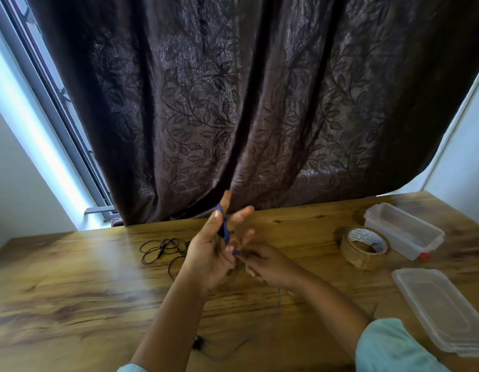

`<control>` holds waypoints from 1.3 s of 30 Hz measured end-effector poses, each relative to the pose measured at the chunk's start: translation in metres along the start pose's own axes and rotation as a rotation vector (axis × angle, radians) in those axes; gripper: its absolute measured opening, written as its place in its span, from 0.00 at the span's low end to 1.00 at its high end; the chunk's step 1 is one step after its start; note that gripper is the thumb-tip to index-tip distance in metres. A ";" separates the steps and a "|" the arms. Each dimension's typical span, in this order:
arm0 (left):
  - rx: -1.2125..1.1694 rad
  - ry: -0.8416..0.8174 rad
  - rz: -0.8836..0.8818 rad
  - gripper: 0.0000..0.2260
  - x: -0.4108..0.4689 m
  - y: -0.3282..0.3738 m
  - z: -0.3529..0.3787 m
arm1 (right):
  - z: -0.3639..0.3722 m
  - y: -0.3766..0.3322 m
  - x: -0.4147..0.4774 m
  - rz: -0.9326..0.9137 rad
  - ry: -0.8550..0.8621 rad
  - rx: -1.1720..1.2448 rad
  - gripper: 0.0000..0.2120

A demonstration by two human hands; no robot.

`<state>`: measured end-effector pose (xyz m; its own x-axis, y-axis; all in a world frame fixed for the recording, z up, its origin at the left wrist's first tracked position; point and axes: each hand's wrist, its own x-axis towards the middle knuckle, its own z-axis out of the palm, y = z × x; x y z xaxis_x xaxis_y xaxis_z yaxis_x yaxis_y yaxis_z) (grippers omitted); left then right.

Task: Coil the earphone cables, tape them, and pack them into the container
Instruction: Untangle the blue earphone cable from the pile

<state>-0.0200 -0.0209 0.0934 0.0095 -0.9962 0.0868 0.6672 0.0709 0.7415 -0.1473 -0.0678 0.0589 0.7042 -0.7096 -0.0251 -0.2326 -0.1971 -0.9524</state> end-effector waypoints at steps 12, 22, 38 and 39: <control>1.032 0.169 -0.069 0.20 0.001 -0.013 -0.036 | -0.035 -0.032 -0.019 -0.007 -0.159 -0.623 0.10; 0.481 -0.076 -0.367 0.20 -0.016 -0.009 -0.004 | -0.067 -0.037 0.006 -0.264 0.184 -0.345 0.03; -0.006 0.169 0.173 0.19 0.006 0.009 -0.008 | 0.002 0.016 0.006 -0.099 0.021 -0.179 0.12; 0.052 0.189 0.201 0.20 0.008 0.011 -0.012 | 0.005 0.015 0.002 -0.084 -0.028 -0.213 0.12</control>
<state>-0.0034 -0.0287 0.0945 0.2797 -0.9534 0.1131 0.5987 0.2653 0.7558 -0.1459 -0.0692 0.0427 0.7449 -0.6659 0.0405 -0.3062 -0.3952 -0.8661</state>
